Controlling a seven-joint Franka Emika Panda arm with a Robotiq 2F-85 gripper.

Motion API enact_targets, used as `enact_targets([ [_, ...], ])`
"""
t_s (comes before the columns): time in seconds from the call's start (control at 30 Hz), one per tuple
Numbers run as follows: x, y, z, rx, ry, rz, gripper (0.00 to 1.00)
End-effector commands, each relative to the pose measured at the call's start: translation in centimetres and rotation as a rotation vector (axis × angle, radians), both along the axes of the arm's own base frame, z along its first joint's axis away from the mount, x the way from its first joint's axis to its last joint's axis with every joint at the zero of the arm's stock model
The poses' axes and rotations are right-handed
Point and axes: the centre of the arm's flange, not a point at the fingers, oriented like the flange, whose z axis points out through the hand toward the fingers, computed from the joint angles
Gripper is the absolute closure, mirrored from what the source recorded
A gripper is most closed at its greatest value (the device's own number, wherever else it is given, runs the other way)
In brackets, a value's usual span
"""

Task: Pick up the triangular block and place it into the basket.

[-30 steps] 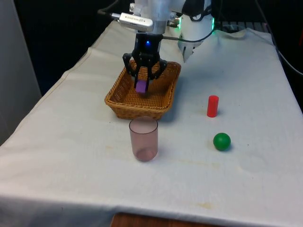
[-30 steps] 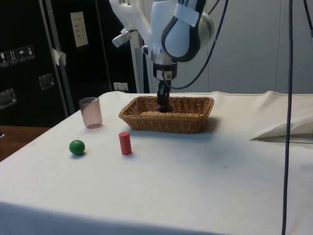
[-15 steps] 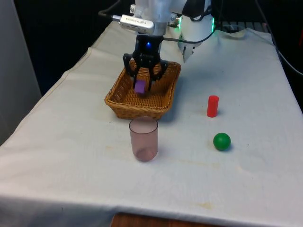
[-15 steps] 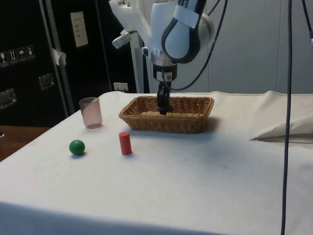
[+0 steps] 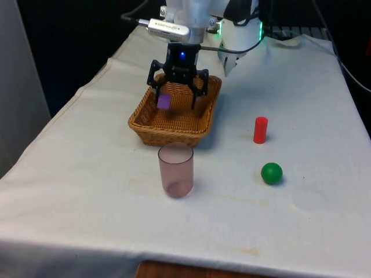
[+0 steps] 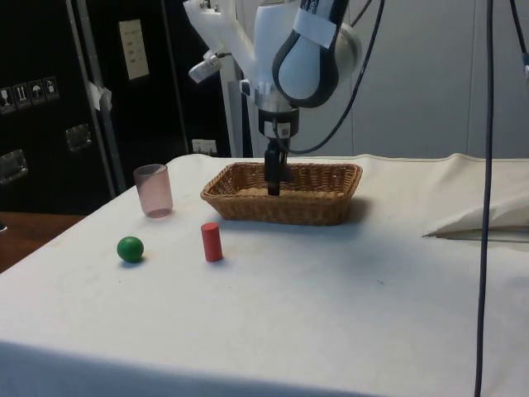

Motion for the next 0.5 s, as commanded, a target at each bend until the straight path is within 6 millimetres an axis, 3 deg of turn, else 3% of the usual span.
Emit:
enact_targets([
  [0.0, -0.1, 0.5, -0.1, 0.003, 0.000, -0.003, 0.00],
  [0.47, -1.1, 1.3, -0.1, 0.022, 0.000, -0.014, 0.00],
])
